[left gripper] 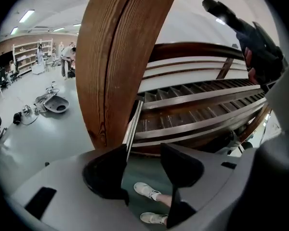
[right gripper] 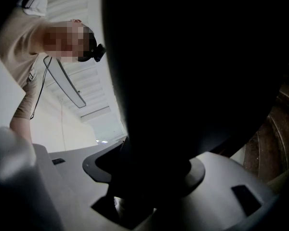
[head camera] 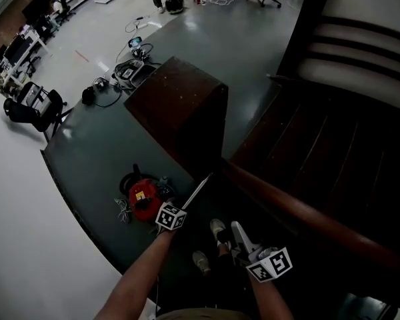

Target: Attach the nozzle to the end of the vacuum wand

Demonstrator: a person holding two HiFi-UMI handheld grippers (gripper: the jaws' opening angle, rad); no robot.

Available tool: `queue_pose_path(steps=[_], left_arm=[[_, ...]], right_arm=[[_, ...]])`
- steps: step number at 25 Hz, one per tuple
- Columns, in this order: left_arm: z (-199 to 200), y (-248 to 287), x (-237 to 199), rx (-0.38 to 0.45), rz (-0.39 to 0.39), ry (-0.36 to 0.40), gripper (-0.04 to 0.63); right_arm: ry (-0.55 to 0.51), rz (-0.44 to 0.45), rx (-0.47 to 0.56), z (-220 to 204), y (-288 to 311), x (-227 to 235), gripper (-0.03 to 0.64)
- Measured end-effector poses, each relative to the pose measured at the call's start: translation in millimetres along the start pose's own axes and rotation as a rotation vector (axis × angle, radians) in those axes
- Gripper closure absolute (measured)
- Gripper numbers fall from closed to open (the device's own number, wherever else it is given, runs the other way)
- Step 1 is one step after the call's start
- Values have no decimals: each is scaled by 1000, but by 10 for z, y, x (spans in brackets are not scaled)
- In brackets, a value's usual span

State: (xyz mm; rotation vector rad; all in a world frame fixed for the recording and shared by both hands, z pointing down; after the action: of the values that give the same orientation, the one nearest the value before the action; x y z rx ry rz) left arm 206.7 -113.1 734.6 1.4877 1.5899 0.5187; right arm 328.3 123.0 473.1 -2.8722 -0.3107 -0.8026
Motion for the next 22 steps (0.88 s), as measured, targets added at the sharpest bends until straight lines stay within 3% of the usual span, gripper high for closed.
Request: queue_pose_path(steps=[5,10,14,22], left_arm=[[-71,351,-146,-58,29,3,385],[-144,693,-173,-121,44,70,385],[-144,931,-294,-186,100,137,385],[40,1147,-366,-226,133,148,387]], right_arm=[[-50,7,-2,-87,29,101,356],[-114,0,-5,-159,37,199,356],[-118,4,-5,-168,45,281,356],[-105,4,-32,-235,-24,360,356]])
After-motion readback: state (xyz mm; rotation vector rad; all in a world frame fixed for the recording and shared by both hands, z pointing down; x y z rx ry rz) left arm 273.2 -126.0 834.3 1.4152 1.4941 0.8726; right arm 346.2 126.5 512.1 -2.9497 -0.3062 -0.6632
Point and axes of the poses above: the fingertips, and each gripper's own axes: y forward along the fingers, x to its right, z out of its top, the point moved 7 cm from there along -y, backward along the fingers, and after that the axes turned 4 degrees about -x, right-handed, at the moved point
